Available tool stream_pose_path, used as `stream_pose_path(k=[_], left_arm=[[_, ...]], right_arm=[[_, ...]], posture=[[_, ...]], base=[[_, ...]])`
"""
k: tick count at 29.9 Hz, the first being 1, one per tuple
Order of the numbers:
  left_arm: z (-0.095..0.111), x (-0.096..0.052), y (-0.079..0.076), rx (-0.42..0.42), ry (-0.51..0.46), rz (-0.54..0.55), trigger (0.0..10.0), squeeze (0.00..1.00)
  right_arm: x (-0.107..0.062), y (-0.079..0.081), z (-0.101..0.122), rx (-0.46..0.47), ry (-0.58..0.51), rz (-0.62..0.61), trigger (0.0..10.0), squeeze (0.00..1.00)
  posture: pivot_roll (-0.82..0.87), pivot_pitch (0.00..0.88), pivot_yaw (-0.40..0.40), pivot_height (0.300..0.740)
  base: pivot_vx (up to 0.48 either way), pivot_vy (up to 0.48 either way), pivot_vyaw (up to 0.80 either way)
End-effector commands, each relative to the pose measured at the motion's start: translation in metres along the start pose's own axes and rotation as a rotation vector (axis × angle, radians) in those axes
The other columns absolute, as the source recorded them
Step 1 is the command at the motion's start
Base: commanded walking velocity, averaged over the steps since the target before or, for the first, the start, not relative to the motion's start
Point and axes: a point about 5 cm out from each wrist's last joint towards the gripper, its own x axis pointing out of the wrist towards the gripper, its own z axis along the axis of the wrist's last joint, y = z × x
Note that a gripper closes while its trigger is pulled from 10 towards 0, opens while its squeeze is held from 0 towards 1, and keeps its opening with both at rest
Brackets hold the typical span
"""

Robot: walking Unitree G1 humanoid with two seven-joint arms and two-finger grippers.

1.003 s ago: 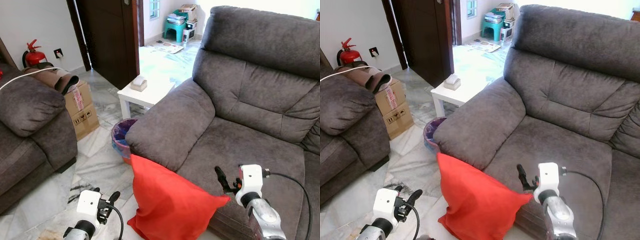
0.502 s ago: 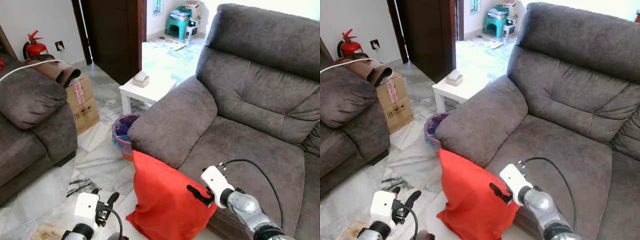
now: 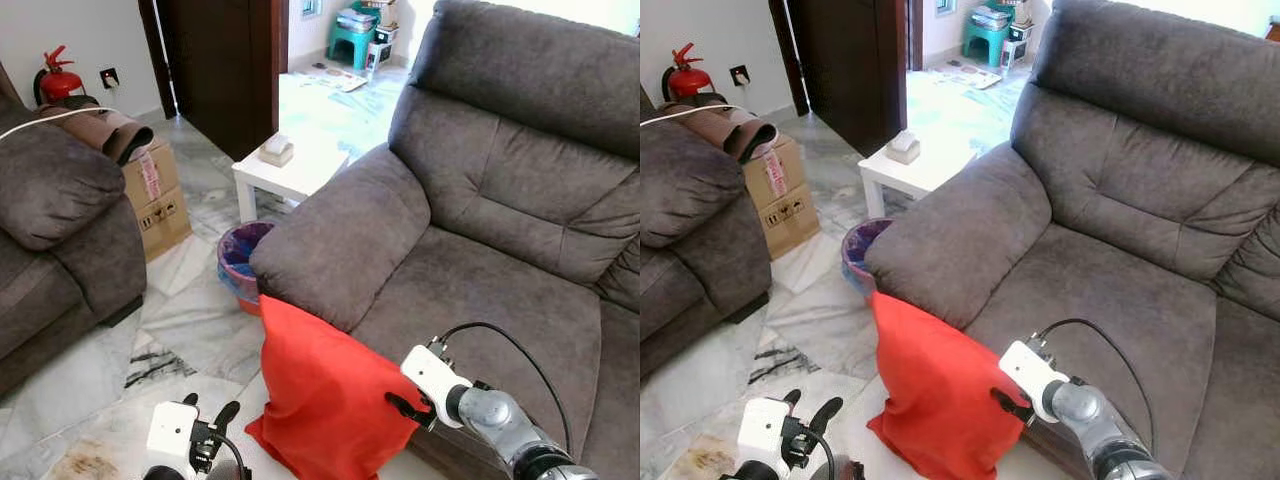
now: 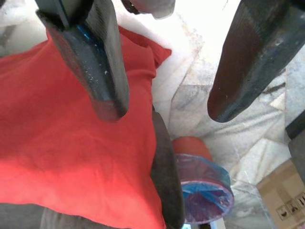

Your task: Move the pillow to the sofa from floor

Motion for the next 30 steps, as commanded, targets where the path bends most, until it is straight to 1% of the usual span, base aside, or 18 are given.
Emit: stream_pose_path(k=[1,2,3,6,9,11,13,17,18,20,25,26,28,30], left_arm=[[-0.001,-0.002,-0.002,-0.015,0.009,-0.009,10.0,0.0],[0.0,-0.002,-0.003,-0.013,0.011,-0.013,10.0,0.0],[0.0,-0.002,-0.003,-0.013,0.011,-0.013,10.0,0.0],[0.001,-0.003,-0.004,-0.016,0.013,-0.017,10.0,0.0],[0.0,-0.003,-0.004,-0.015,0.018,-0.022,10.0,0.0],[-0.001,-0.004,-0.004,-0.015,0.02,-0.024,10.0,0.0],[-0.001,-0.005,-0.004,-0.018,0.026,-0.028,10.0,0.0],[-0.001,-0.007,-0.004,-0.013,0.029,-0.033,10.0,0.0],[-0.001,-0.007,-0.004,-0.013,0.029,-0.033,10.0,0.0],[0.0,-0.008,-0.005,-0.005,0.03,-0.039,10.0,0.0],[0.001,-0.01,-0.009,-0.005,0.034,-0.053,10.0,0.0],[0.0,-0.012,-0.01,-0.005,0.037,-0.056,10.0,0.0],[-0.001,-0.016,-0.01,-0.007,0.044,-0.056,10.0,0.0],[-0.001,-0.019,-0.009,-0.005,0.049,-0.056,10.0,0.0]], right_arm=[[-0.003,-0.005,-0.007,-0.022,0.05,-0.013,10.0,0.0],[-0.004,-0.005,-0.011,-0.032,0.075,-0.019,10.0,0.0],[-0.004,-0.005,-0.011,-0.032,0.075,-0.019,10.0,0.0],[-0.005,-0.003,-0.015,0.005,0.088,-0.013,10.0,0.0],[-0.005,-0.001,-0.018,-0.02,0.107,-0.008,10.0,0.0],[-0.005,0.001,-0.019,-0.018,0.108,-0.004,10.0,0.0],[-0.004,0.003,-0.02,0.007,0.112,0.001,10.0,0.0],[-0.003,0.008,-0.023,0.019,0.133,0.03,10.0,0.0],[-0.003,0.008,-0.023,0.019,0.133,0.03,10.0,0.0],[-0.001,0.014,-0.023,0.025,0.128,0.05,10.0,0.0],[0.0,0.019,-0.023,0.046,0.111,0.055,10.0,0.0],[0.0,0.02,-0.023,0.057,0.105,0.055,10.0,0.0],[0.001,0.023,-0.023,0.129,0.077,0.051,10.0,0.0],[0.002,0.025,-0.021,0.173,0.055,0.043,10.0,0.0]], posture=[[0.17,0.151,-0.085,0.65],[0.18,0.154,-0.085,0.65],[0.18,0.154,-0.085,0.65],[0.18,0.157,-0.082,0.65],[0.18,0.16,-0.081,0.65],[0.18,0.161,-0.079,0.65],[0.19,0.164,-0.075,0.65],[0.19,0.168,-0.072,0.65],[0.19,0.168,-0.072,0.65],[0.19,0.176,-0.072,0.65],[0.19,0.192,-0.067,0.65],[0.19,0.194,-0.066,0.65],[0.2,0.208,-0.064,0.65],[0.21,0.213,-0.062,0.65]], base=[[0.0,0.0,0.0],[0.0,0.0,0.0],[0.0,0.0,0.0],[0.0,0.0,0.0],[0.0,0.0,0.0],[0.0,0.0,0.0],[0.0,0.0,0.0],[0.0,0.0,0.0],[0.0,0.0,0.0],[0.0,0.0,0.0],[0.0,0.0,0.0],[0.0,0.0,0.0],[0.0,0.0,0.0],[0.0,0.0,0.0]])
